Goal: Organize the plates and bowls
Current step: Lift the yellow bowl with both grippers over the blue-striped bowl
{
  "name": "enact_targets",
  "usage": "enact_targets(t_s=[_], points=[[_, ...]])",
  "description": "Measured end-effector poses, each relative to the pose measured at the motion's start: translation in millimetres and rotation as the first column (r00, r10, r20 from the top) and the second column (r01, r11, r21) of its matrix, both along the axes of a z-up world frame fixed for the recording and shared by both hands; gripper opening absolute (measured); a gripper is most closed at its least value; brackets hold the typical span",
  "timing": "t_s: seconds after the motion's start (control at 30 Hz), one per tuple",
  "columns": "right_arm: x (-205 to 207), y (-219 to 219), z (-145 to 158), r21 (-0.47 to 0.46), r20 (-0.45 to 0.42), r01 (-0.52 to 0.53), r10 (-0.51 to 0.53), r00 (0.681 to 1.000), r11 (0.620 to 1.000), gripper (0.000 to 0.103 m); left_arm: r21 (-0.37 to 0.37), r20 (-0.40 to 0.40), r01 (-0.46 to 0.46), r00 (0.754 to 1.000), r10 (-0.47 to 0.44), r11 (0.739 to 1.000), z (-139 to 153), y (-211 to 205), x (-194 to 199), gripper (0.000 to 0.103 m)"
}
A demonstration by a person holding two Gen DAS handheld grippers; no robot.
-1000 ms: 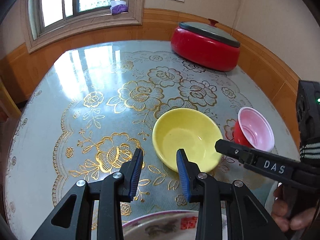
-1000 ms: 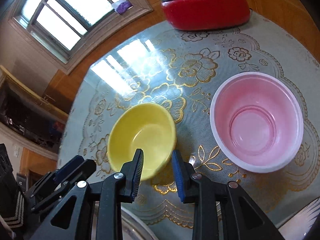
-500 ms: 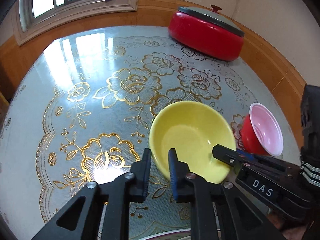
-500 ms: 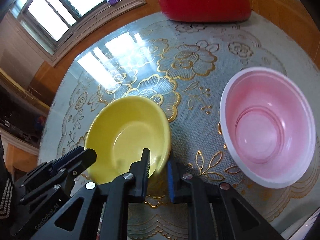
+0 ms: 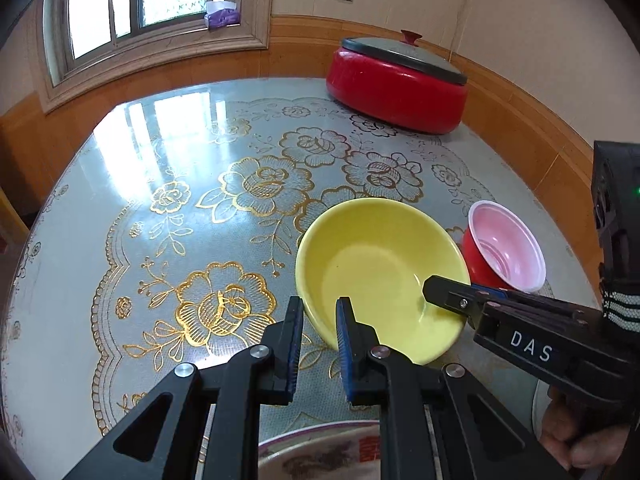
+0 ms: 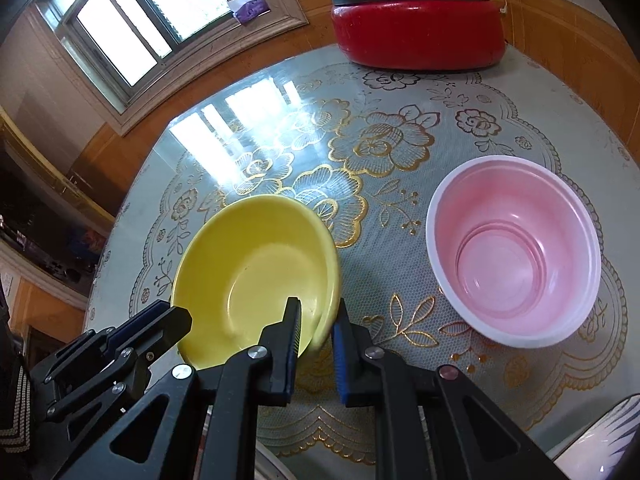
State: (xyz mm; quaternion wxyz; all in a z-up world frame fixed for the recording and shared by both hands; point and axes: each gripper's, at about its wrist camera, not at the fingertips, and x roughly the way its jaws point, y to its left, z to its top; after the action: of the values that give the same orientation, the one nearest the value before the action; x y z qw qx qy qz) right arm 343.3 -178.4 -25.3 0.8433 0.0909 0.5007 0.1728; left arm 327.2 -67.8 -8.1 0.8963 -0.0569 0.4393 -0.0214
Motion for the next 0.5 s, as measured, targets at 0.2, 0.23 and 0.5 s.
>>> enact_targets(t_s=[0.2,0.23,0.5], points=[[-9,-3,3,0.001,0.011,-0.014,0.014,1.000,1.000,0.014,0.012,0.017,-0.005,1.000,0.005,1.000,4,-5,-12,0.016],[-11,-4,4,0.001,0.015,-0.018,0.018,1.000,1.000,0.014,0.016,0.022,-0.006,1.000,0.005,1.000,4,-6,-14,0.016],[-26,-14,15,0.015,0.048,-0.026,0.025,0.999,1.000,0.014,0.028,0.064,0.003,0.998,-0.005,1.000,15,-15,-32,0.016]])
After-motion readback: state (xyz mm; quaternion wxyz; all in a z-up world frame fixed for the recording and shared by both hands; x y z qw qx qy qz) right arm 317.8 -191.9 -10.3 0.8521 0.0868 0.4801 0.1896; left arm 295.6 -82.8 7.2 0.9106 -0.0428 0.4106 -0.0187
